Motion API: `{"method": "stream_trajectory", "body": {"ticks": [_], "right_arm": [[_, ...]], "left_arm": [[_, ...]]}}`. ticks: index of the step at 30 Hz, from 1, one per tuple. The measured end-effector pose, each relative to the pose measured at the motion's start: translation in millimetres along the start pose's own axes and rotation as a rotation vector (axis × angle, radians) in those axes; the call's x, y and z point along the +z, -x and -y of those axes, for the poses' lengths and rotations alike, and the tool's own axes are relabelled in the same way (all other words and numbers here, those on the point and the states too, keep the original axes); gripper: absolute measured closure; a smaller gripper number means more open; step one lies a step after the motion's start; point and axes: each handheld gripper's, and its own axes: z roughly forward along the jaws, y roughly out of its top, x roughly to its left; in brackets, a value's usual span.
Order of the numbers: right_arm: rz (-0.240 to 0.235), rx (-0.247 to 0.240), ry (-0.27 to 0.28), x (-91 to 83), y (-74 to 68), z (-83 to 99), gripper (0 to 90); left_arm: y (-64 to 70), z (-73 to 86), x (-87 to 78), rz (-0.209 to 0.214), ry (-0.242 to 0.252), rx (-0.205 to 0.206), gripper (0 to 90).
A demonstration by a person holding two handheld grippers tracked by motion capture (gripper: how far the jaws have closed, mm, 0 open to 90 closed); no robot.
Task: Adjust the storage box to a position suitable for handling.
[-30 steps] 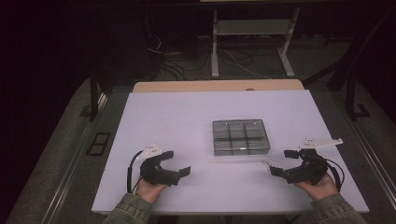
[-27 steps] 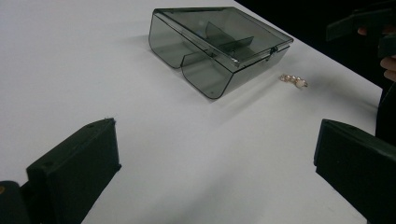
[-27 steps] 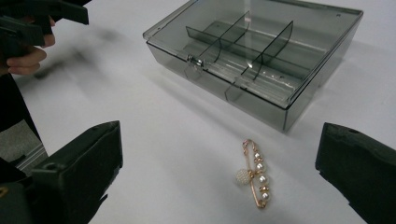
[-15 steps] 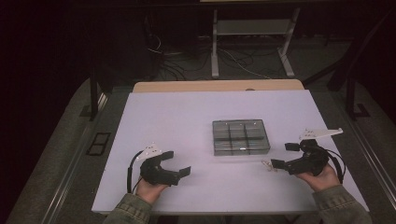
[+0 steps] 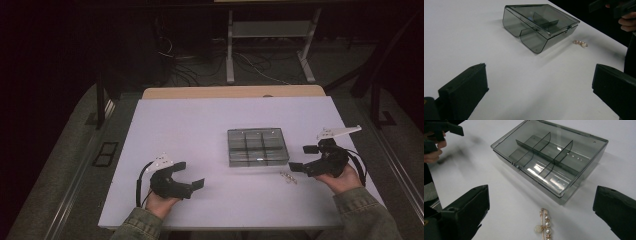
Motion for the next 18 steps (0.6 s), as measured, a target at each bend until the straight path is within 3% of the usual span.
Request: {"method": "stream_trajectory", "body": {"ticks": [18], "right_arm": [[0.004,-0.013,0.014,1.1,19.0,-28.1,0.4]], "left_arm": [[0.6,0.0,-0.2,0.0,0.005,0.0,0.0]]}}
